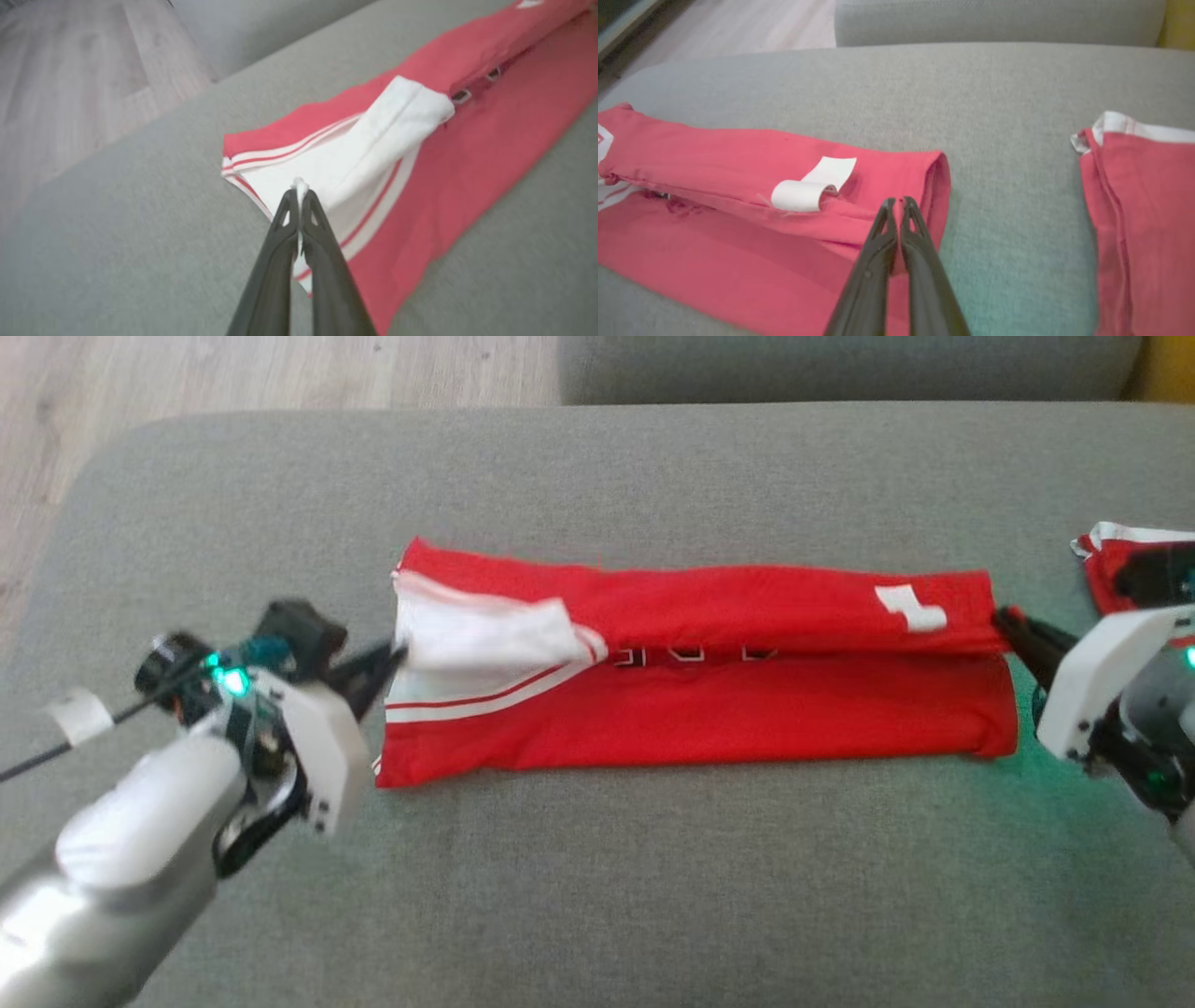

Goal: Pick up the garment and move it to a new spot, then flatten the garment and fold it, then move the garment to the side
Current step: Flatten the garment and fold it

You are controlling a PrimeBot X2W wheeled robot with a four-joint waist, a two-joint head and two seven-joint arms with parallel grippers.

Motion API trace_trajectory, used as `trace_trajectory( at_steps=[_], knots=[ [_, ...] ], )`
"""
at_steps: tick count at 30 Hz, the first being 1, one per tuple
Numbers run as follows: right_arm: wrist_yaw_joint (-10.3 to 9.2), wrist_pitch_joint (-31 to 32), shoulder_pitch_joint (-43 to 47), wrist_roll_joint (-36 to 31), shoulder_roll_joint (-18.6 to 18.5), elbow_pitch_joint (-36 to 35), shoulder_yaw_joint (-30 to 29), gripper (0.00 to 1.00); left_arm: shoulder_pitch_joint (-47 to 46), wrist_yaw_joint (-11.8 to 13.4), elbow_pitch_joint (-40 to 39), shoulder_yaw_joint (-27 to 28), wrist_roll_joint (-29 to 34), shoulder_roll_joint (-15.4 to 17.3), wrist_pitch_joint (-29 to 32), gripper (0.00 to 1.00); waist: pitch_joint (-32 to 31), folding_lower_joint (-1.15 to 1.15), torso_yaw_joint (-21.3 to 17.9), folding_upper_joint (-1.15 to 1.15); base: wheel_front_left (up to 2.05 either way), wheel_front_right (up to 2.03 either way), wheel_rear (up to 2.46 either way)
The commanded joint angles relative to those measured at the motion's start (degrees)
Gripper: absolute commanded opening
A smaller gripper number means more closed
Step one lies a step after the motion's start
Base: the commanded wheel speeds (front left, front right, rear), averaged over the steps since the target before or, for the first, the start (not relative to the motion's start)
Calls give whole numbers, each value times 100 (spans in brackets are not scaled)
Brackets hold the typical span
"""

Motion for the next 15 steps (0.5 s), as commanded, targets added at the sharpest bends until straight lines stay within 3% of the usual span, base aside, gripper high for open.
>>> trace_trajectory(
  at_steps=[1,10,15],
  knots=[
    [-4,83,54,88,-237,-183,69,0,-190,-17,-313,218,-102,381,220,0,-24,1,-10,0,0,0,0],
    [-4,747,156,280,-433,-314,413,0,40,142,-1221,68,-424,877,1251,0,-69,1,-68,0,0,0,0],
    [-4,952,168,389,-461,-353,442,0,111,194,-1432,-2,-482,920,1452,0,-48,1,-103,0,0,0,0]
  ],
)
